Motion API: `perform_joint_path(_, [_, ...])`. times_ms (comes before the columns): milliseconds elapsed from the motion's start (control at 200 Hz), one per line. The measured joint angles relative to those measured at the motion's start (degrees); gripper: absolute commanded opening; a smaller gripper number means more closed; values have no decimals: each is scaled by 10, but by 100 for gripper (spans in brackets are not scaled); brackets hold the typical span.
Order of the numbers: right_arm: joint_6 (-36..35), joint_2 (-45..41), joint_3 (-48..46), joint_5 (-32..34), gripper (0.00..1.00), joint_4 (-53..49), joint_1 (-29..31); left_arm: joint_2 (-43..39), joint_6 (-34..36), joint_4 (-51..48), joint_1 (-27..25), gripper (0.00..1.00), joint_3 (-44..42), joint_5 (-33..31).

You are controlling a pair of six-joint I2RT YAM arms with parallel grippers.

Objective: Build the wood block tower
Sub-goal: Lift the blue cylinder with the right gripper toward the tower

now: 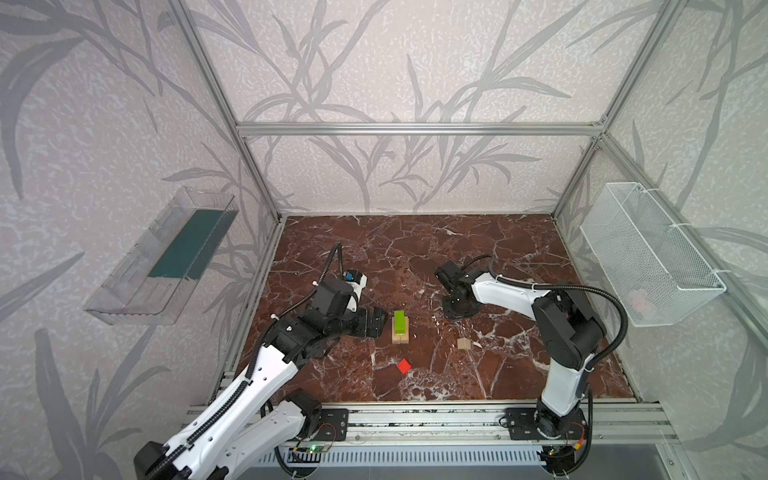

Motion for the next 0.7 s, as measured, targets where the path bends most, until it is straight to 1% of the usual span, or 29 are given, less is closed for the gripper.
perform_joint_path(185, [-7,-37,-1,-2,27,-16,14,1,0,0,0,100,0,14])
perform_joint_path(380, [-22,-76,15,-4,26,-47,45,-3,0,-1,0,100,0,11])
perform_joint_path(540, [-35,-103,55,-5,26,-82,77,-18,0,-3,0,100,0,-2])
perform_joint_path(700, [-46,-108,110,-15,26,-110,118,-22,-1,-7,2,100,0,-17])
